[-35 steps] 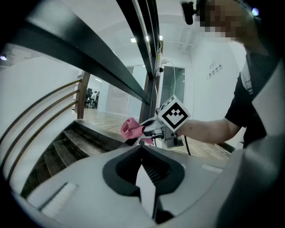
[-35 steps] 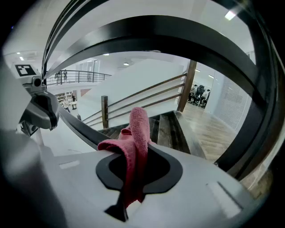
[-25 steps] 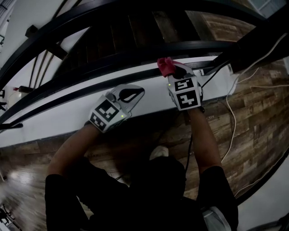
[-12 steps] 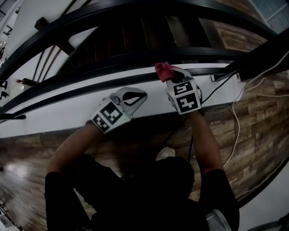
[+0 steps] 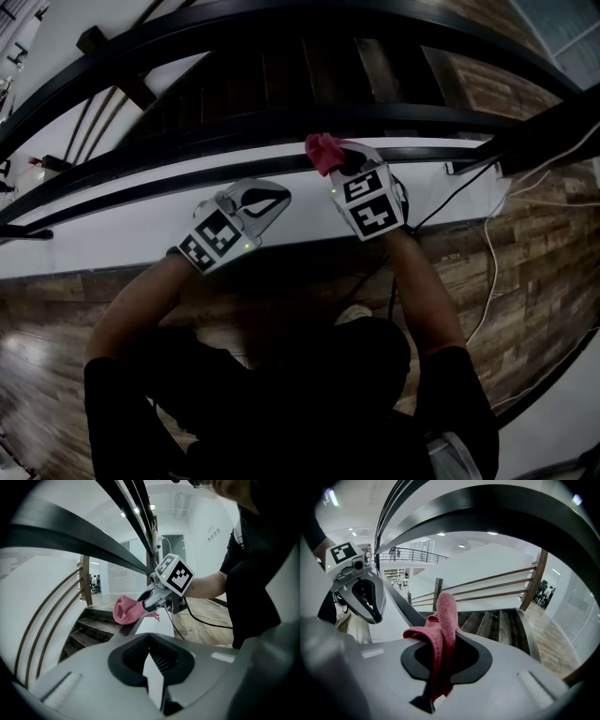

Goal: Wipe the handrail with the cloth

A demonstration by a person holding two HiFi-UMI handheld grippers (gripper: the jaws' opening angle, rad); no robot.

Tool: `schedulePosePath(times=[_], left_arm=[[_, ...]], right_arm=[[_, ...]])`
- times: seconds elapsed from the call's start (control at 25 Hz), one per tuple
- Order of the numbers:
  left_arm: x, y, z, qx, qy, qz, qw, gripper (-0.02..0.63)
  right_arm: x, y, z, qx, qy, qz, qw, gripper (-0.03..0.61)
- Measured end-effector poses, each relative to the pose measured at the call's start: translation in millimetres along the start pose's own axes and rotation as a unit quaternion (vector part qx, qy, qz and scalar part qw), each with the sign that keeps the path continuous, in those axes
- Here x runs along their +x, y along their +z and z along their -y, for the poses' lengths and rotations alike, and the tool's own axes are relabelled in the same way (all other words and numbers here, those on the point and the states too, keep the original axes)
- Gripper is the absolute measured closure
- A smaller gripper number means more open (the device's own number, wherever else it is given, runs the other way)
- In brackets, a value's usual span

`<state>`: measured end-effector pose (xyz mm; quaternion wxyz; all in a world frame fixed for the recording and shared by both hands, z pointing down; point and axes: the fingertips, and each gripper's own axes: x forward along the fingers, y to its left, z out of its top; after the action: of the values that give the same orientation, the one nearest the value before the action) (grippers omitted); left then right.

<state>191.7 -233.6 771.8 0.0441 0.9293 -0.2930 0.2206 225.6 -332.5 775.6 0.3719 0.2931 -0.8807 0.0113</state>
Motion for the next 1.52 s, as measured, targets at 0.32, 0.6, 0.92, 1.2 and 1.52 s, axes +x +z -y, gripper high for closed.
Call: schedulePosePath(times=[0.32,0.6,0.92,1.2,1.52], left_arm=[[-52.1,-27.4,-12.2,-0.019,0.021,0.004,0.9996,0.615],[-87.2,-52.3,-24.1,-0.021,0.045,-0.005,0.9988,0.615],[-120.4,-71.0,-31.5,-0.023,0.045,-0.001,0.9987,0.615],[-147.7,-77.3,-37.3,-0.049,0.034,0.018,0.9980,0.615],[-178.4,-80.3,-30.7,-0.032,0.015,0.030,0.9989,0.615]], right_arm=[[16.6,18.5,-33.6,-0.079,-0.002,-0.019,0.997,0.537],[29.8,37.4,-66.8,-0.111,0.021,-0.023,0.993,0.537],[35.1,48.3,-92.3,-0.132,0.024,-0.029,0.991,0.537],[42.1,56.9,-107.1,-0.103,0.016,-0.042,0.994,0.537],[48.3,73.0,-143.6,-0.143,0.005,-0.051,0.988,0.537]])
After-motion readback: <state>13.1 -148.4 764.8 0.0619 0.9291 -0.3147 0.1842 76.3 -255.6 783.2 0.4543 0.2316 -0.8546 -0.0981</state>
